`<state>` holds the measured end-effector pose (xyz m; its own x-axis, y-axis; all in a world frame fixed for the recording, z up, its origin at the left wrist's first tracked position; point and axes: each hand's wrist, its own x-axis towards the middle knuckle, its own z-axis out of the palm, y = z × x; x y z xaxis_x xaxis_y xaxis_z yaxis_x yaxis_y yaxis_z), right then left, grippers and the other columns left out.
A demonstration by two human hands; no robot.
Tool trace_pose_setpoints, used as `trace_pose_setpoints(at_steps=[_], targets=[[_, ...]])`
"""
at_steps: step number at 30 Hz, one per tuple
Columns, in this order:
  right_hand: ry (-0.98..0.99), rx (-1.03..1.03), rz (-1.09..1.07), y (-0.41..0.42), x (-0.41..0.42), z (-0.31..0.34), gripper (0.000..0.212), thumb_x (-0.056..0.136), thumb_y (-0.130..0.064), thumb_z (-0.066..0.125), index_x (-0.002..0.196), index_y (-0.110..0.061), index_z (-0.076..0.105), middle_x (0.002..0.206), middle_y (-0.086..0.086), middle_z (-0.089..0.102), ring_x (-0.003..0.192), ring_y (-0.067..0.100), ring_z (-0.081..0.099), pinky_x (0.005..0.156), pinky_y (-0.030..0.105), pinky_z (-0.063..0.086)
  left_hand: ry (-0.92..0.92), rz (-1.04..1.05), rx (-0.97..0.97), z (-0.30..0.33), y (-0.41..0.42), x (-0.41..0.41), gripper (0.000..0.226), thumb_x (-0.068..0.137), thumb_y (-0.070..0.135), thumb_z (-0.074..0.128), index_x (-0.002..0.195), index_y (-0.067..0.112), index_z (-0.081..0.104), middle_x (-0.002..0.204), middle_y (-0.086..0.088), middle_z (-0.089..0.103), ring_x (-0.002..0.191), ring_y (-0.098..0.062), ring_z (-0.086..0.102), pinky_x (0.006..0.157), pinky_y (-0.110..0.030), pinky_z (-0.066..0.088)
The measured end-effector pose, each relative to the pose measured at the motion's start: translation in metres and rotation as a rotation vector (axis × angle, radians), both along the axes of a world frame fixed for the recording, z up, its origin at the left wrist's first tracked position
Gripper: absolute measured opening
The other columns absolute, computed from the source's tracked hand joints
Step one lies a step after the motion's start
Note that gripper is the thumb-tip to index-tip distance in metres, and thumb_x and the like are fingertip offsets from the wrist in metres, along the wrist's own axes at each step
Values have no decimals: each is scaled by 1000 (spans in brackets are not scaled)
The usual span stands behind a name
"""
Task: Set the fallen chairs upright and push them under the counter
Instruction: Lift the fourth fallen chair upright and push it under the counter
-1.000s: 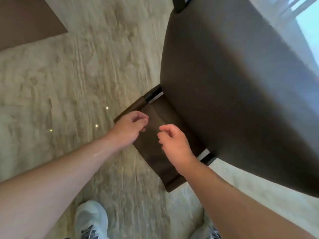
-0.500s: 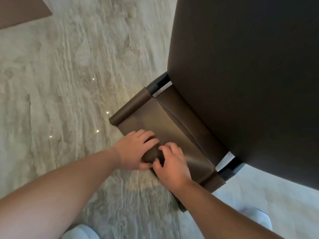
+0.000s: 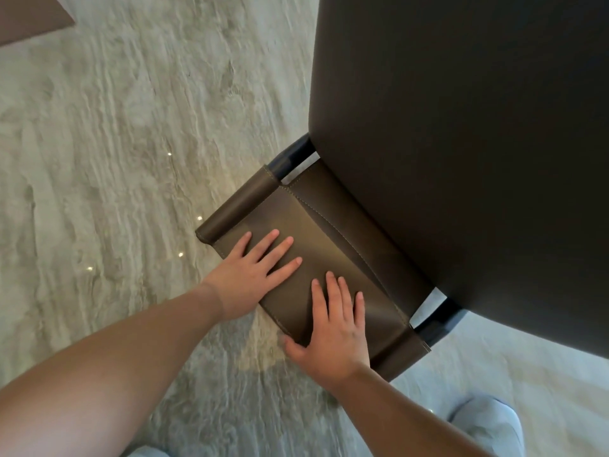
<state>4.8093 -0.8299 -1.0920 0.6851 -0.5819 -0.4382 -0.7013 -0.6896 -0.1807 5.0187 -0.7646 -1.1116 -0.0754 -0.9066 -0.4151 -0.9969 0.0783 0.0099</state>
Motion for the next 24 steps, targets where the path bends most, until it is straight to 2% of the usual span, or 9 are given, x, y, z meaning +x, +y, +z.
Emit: trace_pose_setpoints(at_steps=[3, 6, 10, 13, 16, 22, 24], targets=[[63, -2, 45, 4, -2, -4, 106, 79, -78, 30, 151, -20, -21, 161, 5, -25, 139, 21, -41, 112, 53, -24, 8, 14, -4, -5, -2, -2, 105, 93, 26, 56, 146, 29, -35, 162, -10, -21, 145, -41, -22, 114, -66, 3], [91, -21, 44, 5, 2, -6, 112, 81, -72, 38, 138, -21, -43, 155, 9, -35, 134, 25, -47, 108, 57, -27, 21, -14, -17, -6, -2, -2, 110, 90, 23, 60, 145, 37, -34, 161, -9, -23, 148, -45, -11, 112, -68, 9], [106, -25, 20, 10, 9, -3, 115, 82, -65, 48, 137, -21, -44, 154, 10, -34, 136, 32, -41, 105, 62, -28, 9, -34, 2, -2, -4, -2, 112, 90, 20, 60, 143, 39, -37, 161, -7, -23, 148, -46, -11, 111, -69, 13], [152, -10, 0, 15, 16, -3, 115, 88, -52, 54, 138, -22, -45, 151, 13, -42, 129, 39, -49, 102, 67, -25, 6, -35, 42, 4, -6, -2, 113, 92, 17, 57, 137, 41, -44, 159, -4, -28, 147, -45, -15, 112, -68, 12], [169, 12, -32, 19, 19, -1, 115, 88, -41, 57, 139, -20, -44, 141, 14, -54, 125, 39, -52, 102, 68, -24, -6, -37, 91, 11, -8, -2, 112, 94, 16, 54, 132, 40, -48, 160, -5, -29, 148, -44, -17, 113, -66, 14], [155, 28, -39, 20, 11, 4, 118, 89, -45, 55, 132, -15, -50, 133, 11, -61, 132, 36, -45, 104, 62, -26, -27, -27, 155, 21, -9, -3, 103, 95, 11, 52, 144, 36, -35, 162, -4, -26, 149, -40, -16, 116, -61, 17], [156, 54, -24, 17, 9, 9, 117, 90, -48, 54, 131, -19, -51, 138, 10, -57, 136, 36, -40, 106, 62, -24, -33, -35, 186, 27, -11, -4, 102, 95, 10, 52, 145, 36, -33, 162, -4, -25, 149, -39, -16, 116, -60, 18]])
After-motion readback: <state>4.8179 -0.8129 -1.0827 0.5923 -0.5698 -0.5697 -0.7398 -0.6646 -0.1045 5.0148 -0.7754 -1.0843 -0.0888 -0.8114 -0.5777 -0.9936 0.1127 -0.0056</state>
